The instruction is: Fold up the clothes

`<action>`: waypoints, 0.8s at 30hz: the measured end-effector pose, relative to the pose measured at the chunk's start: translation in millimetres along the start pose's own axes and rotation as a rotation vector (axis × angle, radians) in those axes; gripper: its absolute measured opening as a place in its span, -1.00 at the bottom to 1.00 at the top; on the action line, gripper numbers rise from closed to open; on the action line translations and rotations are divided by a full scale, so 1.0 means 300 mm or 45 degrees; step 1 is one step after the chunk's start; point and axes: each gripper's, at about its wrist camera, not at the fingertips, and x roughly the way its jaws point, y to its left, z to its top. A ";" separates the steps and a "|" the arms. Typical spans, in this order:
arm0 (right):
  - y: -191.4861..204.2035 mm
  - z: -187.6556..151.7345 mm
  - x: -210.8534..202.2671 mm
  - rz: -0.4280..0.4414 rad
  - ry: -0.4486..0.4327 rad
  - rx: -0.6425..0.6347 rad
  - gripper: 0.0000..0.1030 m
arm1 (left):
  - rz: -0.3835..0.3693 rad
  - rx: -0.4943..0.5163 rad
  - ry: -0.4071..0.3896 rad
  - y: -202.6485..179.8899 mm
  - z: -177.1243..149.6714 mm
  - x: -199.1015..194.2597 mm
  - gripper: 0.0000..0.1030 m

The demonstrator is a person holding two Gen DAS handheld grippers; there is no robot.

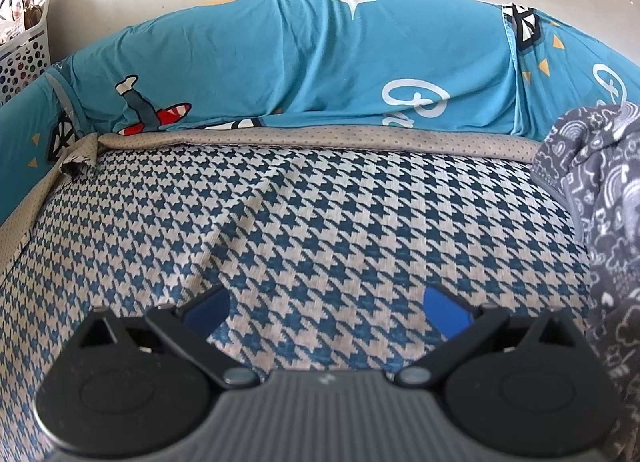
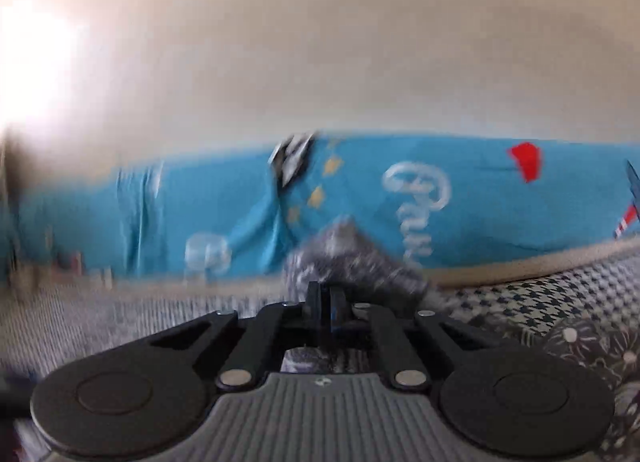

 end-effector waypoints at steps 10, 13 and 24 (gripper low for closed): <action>-0.120 0.074 -0.056 -0.174 -0.117 0.050 -0.90 | 0.001 0.041 -0.002 -0.025 -0.015 -0.002 1.00; -0.145 0.077 -0.061 -0.185 -0.099 0.080 -0.90 | -0.004 0.042 -0.005 -0.022 -0.018 -0.006 1.00; -0.037 0.057 -0.020 -0.012 -0.093 -0.084 -0.68 | -0.011 0.066 0.008 -0.032 -0.031 0.001 1.00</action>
